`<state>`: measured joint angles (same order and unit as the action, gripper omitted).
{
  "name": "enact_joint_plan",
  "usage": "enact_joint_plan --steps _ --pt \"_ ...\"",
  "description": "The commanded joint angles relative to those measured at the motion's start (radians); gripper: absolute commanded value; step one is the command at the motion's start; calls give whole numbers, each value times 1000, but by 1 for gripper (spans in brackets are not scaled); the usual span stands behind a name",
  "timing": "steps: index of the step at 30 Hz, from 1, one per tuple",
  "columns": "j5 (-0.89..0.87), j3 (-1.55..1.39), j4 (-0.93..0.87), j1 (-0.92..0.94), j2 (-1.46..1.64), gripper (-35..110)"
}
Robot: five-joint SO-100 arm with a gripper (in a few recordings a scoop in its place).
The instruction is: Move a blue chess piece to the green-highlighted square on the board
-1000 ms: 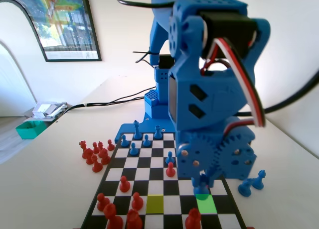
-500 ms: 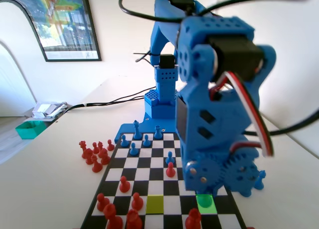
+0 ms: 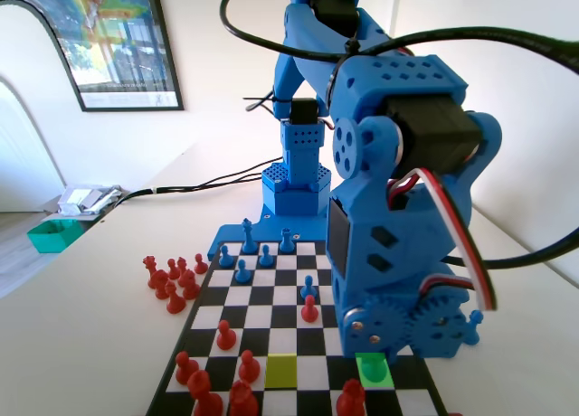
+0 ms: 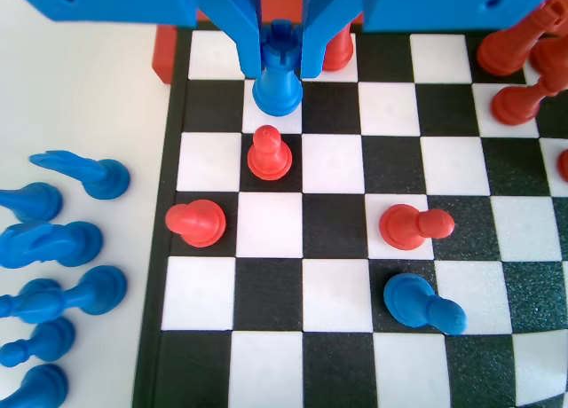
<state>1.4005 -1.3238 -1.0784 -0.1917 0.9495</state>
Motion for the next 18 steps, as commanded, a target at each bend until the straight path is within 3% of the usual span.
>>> enact_joint_plan --steps 1,18 --pt "-2 2 0 -21 38 1" --pt "5 -23 20 -18 37 1"
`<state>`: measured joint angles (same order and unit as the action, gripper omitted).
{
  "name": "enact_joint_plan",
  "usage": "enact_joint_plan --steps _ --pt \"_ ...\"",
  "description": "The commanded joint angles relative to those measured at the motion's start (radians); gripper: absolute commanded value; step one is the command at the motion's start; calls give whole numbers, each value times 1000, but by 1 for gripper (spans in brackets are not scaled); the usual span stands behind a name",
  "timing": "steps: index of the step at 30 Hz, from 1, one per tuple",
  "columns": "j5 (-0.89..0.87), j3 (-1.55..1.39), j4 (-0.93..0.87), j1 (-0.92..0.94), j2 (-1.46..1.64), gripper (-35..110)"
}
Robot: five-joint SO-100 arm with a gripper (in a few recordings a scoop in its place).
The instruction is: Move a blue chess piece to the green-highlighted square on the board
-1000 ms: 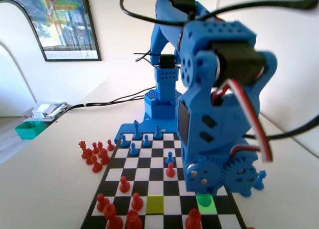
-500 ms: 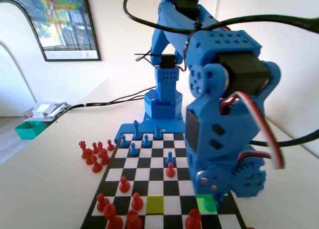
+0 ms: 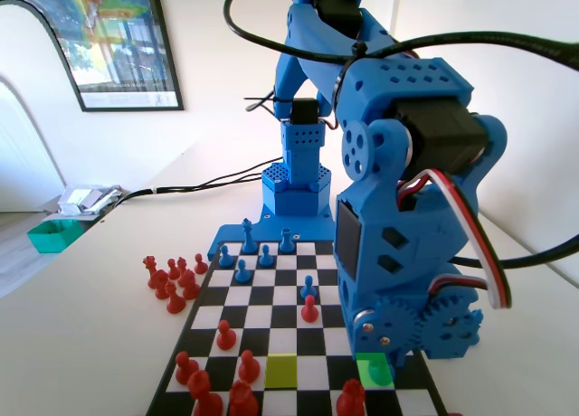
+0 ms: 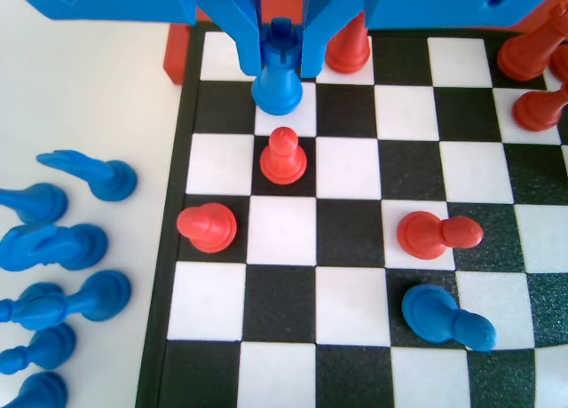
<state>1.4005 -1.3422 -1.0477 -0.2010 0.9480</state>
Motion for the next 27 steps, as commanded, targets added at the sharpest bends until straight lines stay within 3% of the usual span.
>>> enact_joint_plan --steps 1,27 --pt "5 -5 -11 -9 38 1" --pt "-31 18 3 12 152 12"
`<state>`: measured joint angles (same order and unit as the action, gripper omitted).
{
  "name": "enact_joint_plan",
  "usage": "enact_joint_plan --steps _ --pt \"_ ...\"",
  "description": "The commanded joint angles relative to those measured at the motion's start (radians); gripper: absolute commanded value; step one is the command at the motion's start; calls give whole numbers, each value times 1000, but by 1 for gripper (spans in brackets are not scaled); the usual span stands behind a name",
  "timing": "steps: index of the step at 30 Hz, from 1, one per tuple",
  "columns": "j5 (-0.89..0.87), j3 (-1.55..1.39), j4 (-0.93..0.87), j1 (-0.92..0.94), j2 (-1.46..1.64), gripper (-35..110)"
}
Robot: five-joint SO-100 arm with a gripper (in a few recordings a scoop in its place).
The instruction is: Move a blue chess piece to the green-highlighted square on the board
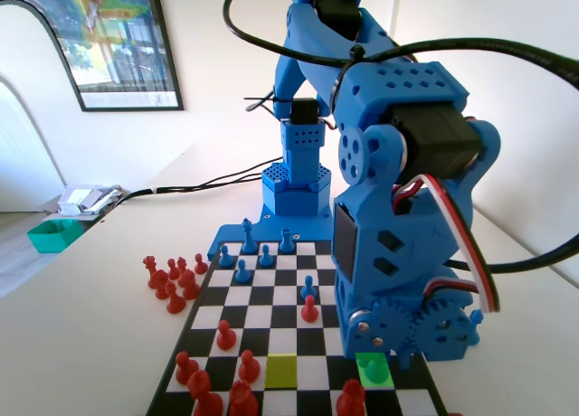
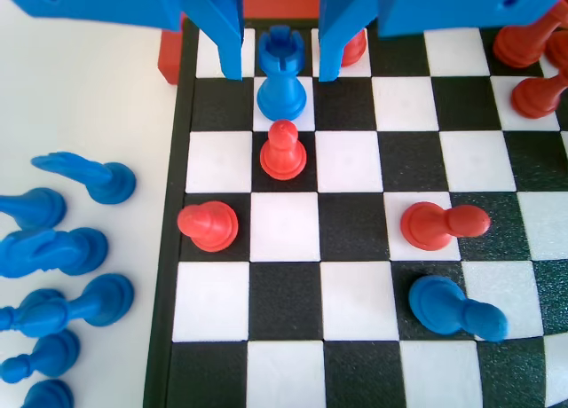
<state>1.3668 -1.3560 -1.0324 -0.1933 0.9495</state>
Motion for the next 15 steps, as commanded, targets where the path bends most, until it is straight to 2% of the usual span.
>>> enact_joint_plan --steps 1,8,13,15 --pt "0 29 -14 6 169 12" --pt "0 23 -87 18 302 11" --pt "20 23 -169 31 403 1" --pt "25 21 -209 35 446 1"
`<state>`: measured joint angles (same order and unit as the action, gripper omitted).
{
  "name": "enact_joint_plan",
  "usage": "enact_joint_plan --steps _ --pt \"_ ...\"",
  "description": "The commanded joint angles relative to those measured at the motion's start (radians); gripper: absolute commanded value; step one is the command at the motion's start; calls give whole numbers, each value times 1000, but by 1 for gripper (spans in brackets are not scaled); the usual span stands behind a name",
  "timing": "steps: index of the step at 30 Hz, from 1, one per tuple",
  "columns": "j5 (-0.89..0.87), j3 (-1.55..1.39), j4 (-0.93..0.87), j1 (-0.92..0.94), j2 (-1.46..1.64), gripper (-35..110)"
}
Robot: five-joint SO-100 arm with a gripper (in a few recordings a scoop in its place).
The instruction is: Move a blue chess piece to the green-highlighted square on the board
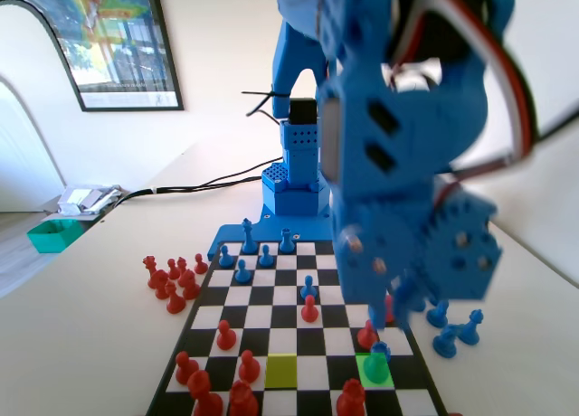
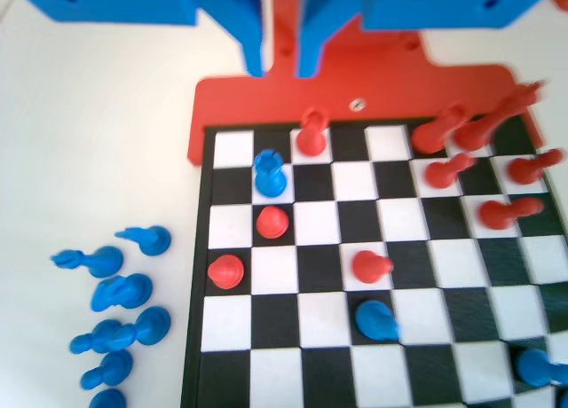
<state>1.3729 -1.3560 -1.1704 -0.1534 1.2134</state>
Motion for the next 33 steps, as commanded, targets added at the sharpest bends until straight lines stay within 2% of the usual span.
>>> enact_joint_plan --steps 1,12,22,33 --pt "20 18 -84 -2 206 1" --pt "117 -86 -285 64 560 1" --pt "245 -244 -499 155 1009 1" --pt "391 -558 -541 213 1483 1"
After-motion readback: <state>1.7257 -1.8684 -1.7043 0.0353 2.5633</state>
